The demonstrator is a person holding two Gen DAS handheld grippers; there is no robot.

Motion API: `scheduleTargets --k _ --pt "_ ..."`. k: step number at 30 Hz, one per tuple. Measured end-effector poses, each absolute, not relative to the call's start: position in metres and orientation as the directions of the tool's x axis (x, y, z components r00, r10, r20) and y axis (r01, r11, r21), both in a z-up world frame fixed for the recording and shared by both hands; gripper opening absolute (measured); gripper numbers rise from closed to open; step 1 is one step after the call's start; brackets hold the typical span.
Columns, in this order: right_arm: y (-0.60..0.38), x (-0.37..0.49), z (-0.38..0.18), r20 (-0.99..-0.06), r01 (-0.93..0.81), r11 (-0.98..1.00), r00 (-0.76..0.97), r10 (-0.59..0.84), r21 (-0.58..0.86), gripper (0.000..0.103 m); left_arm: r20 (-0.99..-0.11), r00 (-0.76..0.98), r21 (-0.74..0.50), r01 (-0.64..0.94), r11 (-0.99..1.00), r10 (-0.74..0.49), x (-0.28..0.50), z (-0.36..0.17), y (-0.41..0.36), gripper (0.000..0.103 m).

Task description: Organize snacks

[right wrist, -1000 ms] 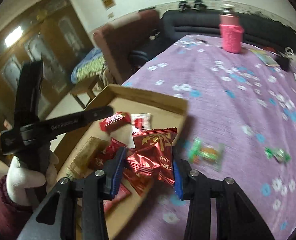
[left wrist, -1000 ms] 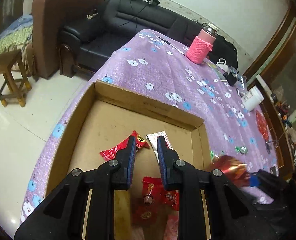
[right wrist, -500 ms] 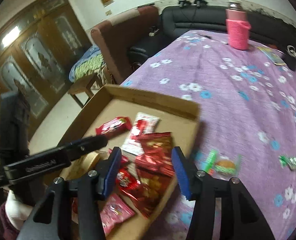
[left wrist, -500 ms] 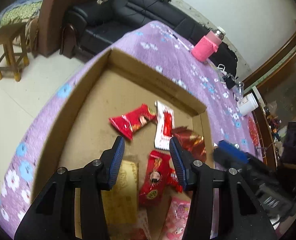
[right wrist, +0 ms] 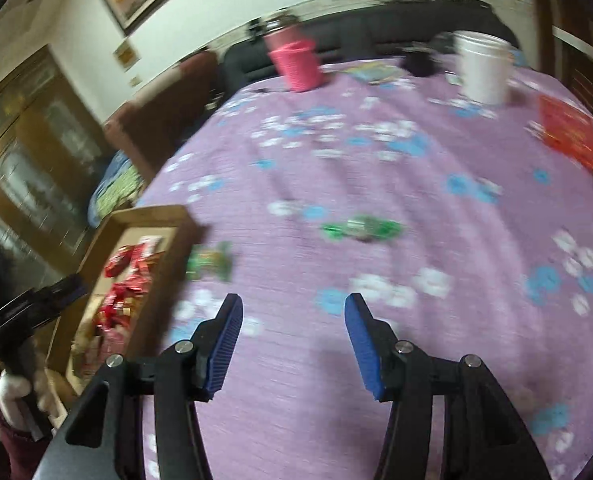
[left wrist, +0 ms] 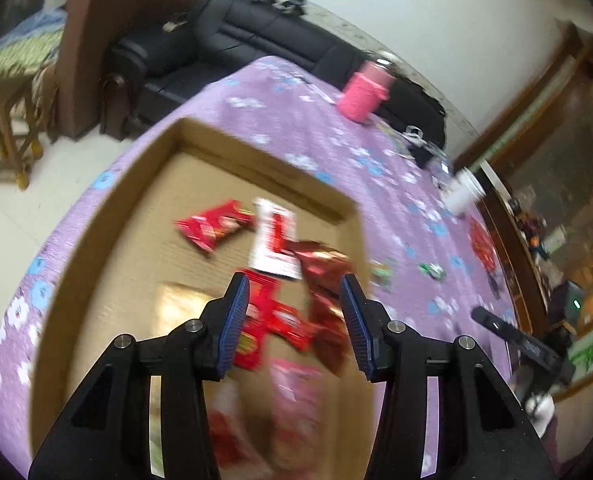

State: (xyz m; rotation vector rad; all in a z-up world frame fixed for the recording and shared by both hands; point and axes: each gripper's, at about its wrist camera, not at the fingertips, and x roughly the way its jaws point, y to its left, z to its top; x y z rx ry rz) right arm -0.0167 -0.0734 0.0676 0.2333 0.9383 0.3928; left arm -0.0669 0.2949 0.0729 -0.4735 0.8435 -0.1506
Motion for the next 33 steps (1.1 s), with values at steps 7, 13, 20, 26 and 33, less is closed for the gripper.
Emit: scheduleTargets --k 7,13,20,26,33 --pt "-0.117 -0.021 0.052 -0.732 -0.142 0.911 0.553 0.398 0.388 0.057 -0.685 0.608 -0.422 0.117 0.899 -0.401 -0.084 0.088 0.197 0.059" --pt "-0.132 -0.033 0.045 -0.739 -0.136 0.926 0.567 0.365 0.353 0.057 -0.741 0.501 -0.421 0.17 0.891 -0.446 -0.073 0.057 0.128 0.059" --pt "-0.167 -0.036 0.036 -0.746 -0.078 0.934 0.58 0.328 0.35 0.057 -0.801 0.456 -0.357 0.156 0.921 -0.387 -0.056 0.018 0.08 0.059" --pt "-0.182 -0.029 0.03 -0.748 -0.044 0.926 0.576 0.33 0.374 0.057 -0.811 0.517 -0.203 0.189 0.961 -0.273 -0.055 0.016 0.061 0.069" --pt "-0.165 -0.008 0.026 -0.771 -0.032 0.943 0.566 0.29 0.331 0.069 -0.822 0.535 -0.078 0.228 0.97 -0.192 -0.055 0.008 0.033 0.088"
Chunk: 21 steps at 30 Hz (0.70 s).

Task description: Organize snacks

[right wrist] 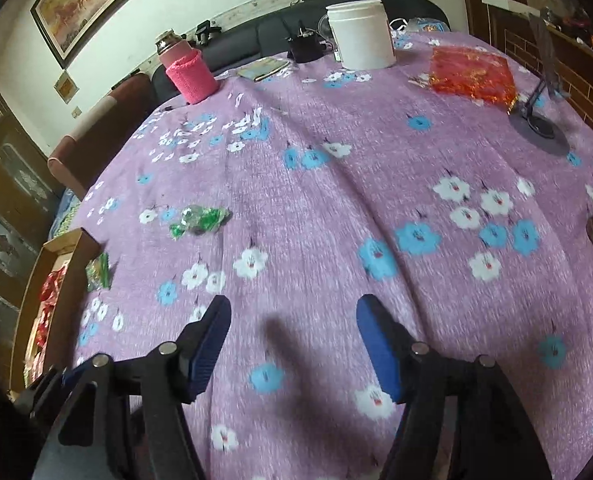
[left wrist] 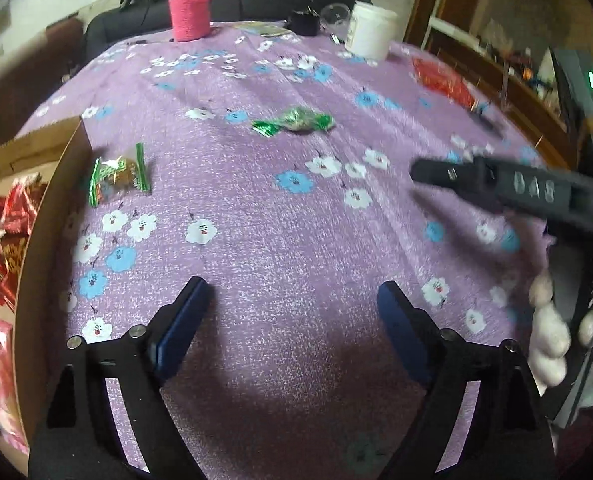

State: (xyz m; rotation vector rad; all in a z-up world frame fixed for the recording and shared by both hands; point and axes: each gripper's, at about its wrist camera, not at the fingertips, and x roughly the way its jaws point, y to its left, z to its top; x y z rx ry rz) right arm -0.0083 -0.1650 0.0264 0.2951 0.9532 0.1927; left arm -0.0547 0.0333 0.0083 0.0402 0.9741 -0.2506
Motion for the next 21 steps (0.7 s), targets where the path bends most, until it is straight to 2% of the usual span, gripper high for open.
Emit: scheduleTargets --k 2,3,8,14,21 --pt "-0.164 -0.0067 0.0251 -0.762 -0.032 0.94 0.577 0.295 0.339 0.072 -0.837 0.531 -0.003 0.238 0.971 -0.133 -0.0541 0.0035 0.022 0.094" --pt "-0.1639 -0.0074 0.0243 -0.751 -0.037 0.938 0.588 0.3 0.346 0.076 -0.843 0.523 0.004 0.243 0.97 -0.128 -0.0538 0.0011 0.0192 0.103" --pt "-0.1596 -0.0112 0.0225 -0.724 -0.071 0.94 0.619 0.303 0.332 0.079 -0.845 0.518 -0.007 0.239 0.971 -0.134 -0.0531 0.0003 0.0204 0.103" --pt "-0.1649 -0.0114 0.0224 -0.701 -0.078 0.921 0.625 0.344 0.382 0.083 -0.845 0.518 -0.007 0.239 0.971 -0.133 -0.053 0.0004 0.02 0.103" --pt "-0.1618 -0.0105 0.0225 -0.7 -0.09 0.921 0.624 0.349 0.379 0.087 -0.845 0.518 -0.007 0.239 0.971 -0.133 -0.0531 0.0006 0.0201 0.103"
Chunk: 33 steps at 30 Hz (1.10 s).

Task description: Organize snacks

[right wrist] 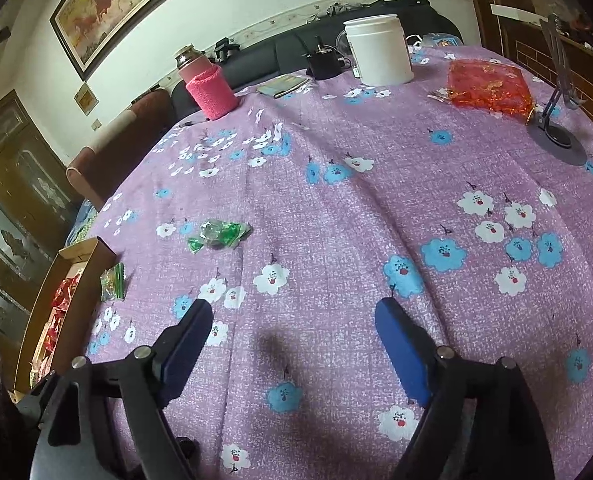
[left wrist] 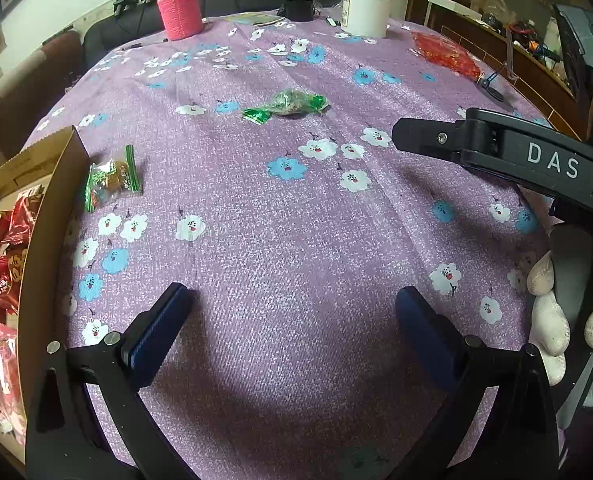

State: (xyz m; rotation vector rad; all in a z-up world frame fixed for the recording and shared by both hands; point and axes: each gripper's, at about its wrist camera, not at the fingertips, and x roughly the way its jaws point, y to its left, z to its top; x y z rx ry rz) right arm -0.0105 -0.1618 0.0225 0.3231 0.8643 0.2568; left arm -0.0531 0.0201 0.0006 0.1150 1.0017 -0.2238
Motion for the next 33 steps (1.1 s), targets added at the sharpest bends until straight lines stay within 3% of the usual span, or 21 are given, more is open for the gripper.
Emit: scheduleTargets --k 4,9,16,33 --pt "-0.165 -0.01 0.022 -0.686 -0.095 0.908 0.624 0.374 0.408 0.09 -0.845 0.518 -0.007 0.239 0.971 -0.133 -0.053 0.001 0.02 0.103" --pt "-0.176 -0.008 0.019 -0.627 -0.113 0.847 0.624 0.467 0.52 0.103 -0.845 0.518 -0.007 0.239 0.971 -0.133 -0.053 0.001 0.02 0.103" --pt "-0.187 -0.009 0.017 -0.562 -0.103 0.782 0.638 0.526 0.615 0.103 -0.845 0.518 -0.006 0.239 0.971 -0.133 -0.053 0.001 0.02 0.103" --pt "-0.185 -0.007 0.017 -0.574 -0.116 0.789 0.624 0.531 0.604 0.103 -0.845 0.518 -0.005 0.239 0.971 -0.132 -0.053 0.002 0.02 0.103"
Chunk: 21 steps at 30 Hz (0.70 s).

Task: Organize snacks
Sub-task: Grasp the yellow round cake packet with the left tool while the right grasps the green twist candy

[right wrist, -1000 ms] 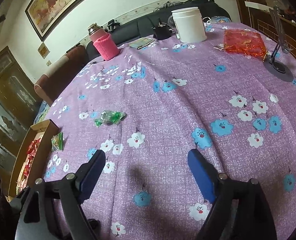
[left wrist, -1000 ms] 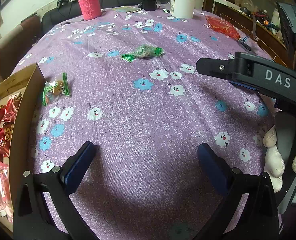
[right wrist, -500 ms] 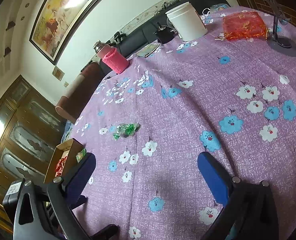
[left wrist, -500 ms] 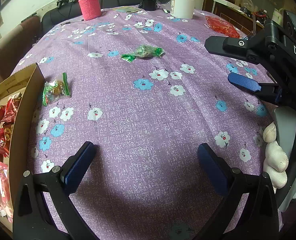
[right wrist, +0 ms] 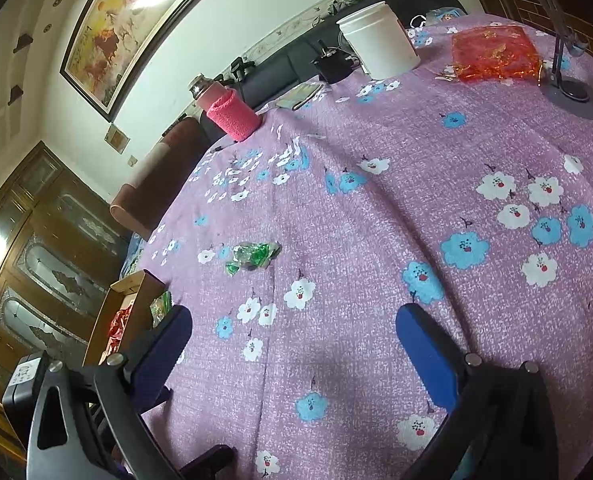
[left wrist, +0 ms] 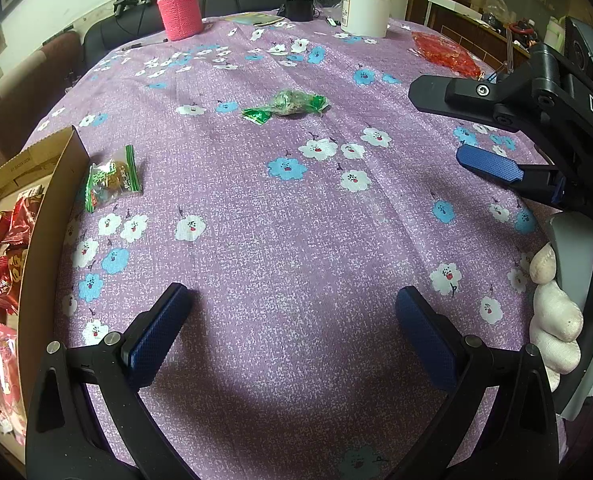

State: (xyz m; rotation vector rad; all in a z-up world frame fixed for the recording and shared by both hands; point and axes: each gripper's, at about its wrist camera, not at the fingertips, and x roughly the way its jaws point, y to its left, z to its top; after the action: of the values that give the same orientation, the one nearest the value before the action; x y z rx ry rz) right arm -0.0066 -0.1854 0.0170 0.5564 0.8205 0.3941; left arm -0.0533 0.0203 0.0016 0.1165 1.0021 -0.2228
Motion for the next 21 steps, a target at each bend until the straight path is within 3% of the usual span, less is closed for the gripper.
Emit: scheduleTargets --k 10,11,12,13,15,18,21 --pt "-0.18 -0.005 0.019 -0.602 -0.139 0.816 0.609 0.517 0.561 0.103 -0.844 0.517 -0.017 0.241 0.97 -0.143 -0.053 0.002 0.021 0.103" --pt "-0.18 -0.005 0.019 -0.605 -0.139 0.818 0.607 0.516 0.559 0.103 -0.837 0.518 -0.049 0.248 0.968 -0.175 -0.055 0.005 0.025 0.101" --pt "-0.179 -0.005 0.02 -0.61 -0.138 0.821 0.604 0.513 0.554 0.103 -0.832 0.515 -0.085 0.251 0.964 -0.208 -0.057 0.009 0.03 0.091" --pt "-0.179 -0.006 0.021 -0.618 -0.136 0.826 0.6 0.508 0.547 0.1 -0.829 0.499 -0.141 0.249 0.958 -0.252 -0.059 0.015 0.038 0.081" --pt "-0.177 -0.005 0.023 -0.653 -0.122 0.853 0.592 0.473 0.507 0.078 -0.806 0.505 -0.21 0.244 0.947 -0.309 -0.065 0.028 0.053 0.08" --pt "-0.177 -0.001 0.028 -0.648 -0.132 0.837 0.573 0.502 0.532 0.07 -0.762 0.574 -0.197 0.235 0.952 -0.299 -0.075 0.054 0.075 0.08" --pt "-0.164 0.01 0.035 -0.656 -0.157 0.853 0.574 0.489 0.498 0.07 -0.739 0.602 -0.213 0.218 0.952 -0.303 -0.077 0.067 0.097 0.08"
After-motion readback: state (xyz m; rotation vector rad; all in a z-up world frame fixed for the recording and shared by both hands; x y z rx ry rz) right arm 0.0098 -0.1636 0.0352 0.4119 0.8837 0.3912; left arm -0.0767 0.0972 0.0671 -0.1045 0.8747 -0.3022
